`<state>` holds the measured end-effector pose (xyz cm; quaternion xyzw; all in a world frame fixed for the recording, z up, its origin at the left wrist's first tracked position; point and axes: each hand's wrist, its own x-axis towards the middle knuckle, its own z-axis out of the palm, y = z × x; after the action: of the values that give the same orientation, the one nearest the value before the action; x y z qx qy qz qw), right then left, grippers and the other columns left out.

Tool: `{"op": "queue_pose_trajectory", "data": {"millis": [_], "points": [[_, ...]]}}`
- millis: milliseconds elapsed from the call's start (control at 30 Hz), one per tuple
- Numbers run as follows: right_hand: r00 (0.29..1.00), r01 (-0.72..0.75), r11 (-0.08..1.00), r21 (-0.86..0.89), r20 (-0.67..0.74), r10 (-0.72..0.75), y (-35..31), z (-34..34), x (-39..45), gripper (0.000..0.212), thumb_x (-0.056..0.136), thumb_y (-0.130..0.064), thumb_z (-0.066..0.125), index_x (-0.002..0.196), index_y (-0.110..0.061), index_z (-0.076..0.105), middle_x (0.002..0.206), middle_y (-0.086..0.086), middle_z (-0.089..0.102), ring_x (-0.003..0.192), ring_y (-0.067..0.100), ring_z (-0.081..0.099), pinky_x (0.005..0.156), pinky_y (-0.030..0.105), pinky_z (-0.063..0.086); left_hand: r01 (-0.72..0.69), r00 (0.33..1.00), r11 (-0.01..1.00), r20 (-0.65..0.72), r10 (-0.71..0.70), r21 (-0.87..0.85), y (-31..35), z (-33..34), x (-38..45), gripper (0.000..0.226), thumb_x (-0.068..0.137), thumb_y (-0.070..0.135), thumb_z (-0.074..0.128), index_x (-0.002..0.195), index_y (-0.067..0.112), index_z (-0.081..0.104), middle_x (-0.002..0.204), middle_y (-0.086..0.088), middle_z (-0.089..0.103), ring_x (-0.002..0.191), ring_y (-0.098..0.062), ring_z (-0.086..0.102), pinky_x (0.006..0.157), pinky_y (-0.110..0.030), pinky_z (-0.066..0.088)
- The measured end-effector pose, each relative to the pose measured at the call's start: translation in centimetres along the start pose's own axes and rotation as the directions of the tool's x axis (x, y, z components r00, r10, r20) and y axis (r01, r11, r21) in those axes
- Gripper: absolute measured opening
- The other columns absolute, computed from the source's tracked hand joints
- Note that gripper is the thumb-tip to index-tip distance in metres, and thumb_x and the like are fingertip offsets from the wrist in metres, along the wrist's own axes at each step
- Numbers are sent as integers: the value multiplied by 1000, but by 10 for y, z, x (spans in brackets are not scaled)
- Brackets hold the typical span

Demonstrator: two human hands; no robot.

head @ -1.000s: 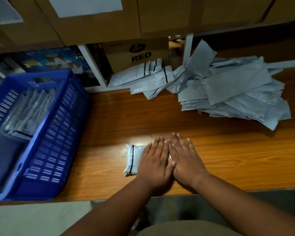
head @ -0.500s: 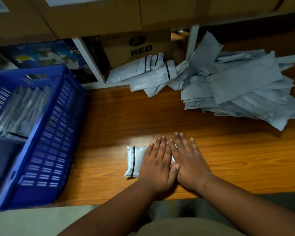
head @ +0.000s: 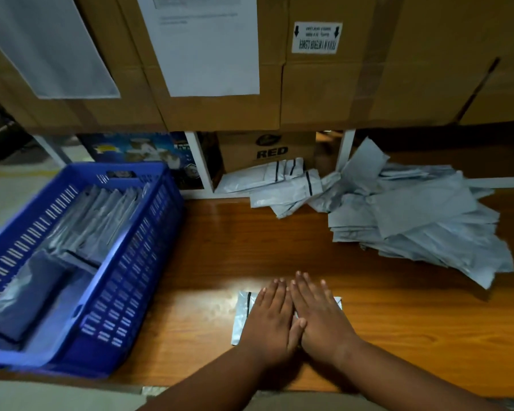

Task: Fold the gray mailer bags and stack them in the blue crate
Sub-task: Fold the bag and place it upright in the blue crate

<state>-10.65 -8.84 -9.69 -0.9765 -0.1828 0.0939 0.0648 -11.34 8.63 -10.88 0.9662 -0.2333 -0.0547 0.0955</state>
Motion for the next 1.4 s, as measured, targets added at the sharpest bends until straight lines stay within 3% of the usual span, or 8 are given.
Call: {"op": "queue_pose_trajectory", "data": {"millis": [67,167,367,533,833,1200,1300,1400], "points": [[999,-21,999,-26,27,21,1,11,0,80,104,-53,26,170,-19,-4,177,6,-15,162,25,-20,129,53,-10,-23,1000,999,8,23,33,-2,8,-1,78,110,61,20,169,10,17,176,-15,14,165,-28,1,131,-52,14],[998,-44,996,-78,33,47,1,13,-2,84,105,-63,22,168,-22,-14,174,4,-28,160,25,-27,126,65,-11,-29,1000,998,0,29,48,0,9,-2,77,110,59,19,170,11,11,177,-14,9,165,-27,-5,132,-52,9],[996,-80,992,-103,22,82,2,15,3,89,100,-65,37,171,-20,5,178,7,-10,165,29,-10,122,76,2,-9,1000,999,12,8,45,0,1,-2,77,109,56,19,170,12,1,178,-12,0,164,-25,-12,132,-52,5],[995,-95,989,-116,28,99,1,16,5,91,101,-72,28,169,-28,-13,177,3,-21,163,30,-20,117,81,-6,-16,999,1000,32,15,23,-2,0,1,79,108,55,20,170,10,0,178,-13,-2,164,-26,-12,132,-52,5],[994,-108,986,-126,21,111,-1,11,4,89,100,-66,37,171,-26,2,179,2,-12,164,30,-14,118,81,0,-21,999,1000,34,20,23,-3,-1,1,79,108,54,25,170,9,8,177,-15,6,165,-28,-6,130,-57,10],[996,-90,989,-116,-3,90,-11,13,7,90,95,-74,47,168,-24,30,178,7,15,164,35,14,112,88,11,-54,998,995,45,50,88,-27,-16,-9,84,105,72,23,171,20,9,178,-5,13,165,-27,-1,128,-60,10],[995,-101,989,-106,-15,100,-11,20,10,91,94,-77,45,169,-29,25,178,4,14,164,34,13,112,88,11,-44,998,997,40,41,64,-31,-12,-10,85,105,73,26,171,23,6,179,-2,7,165,-23,-4,129,-57,11],[994,-107,990,-96,-16,106,-11,16,9,91,96,-81,28,171,-35,1,179,0,-6,165,31,-7,115,85,1,-37,999,997,42,35,65,-32,-12,-8,88,104,74,27,171,23,3,179,-3,5,165,-24,-4,129,-57,9]]}}
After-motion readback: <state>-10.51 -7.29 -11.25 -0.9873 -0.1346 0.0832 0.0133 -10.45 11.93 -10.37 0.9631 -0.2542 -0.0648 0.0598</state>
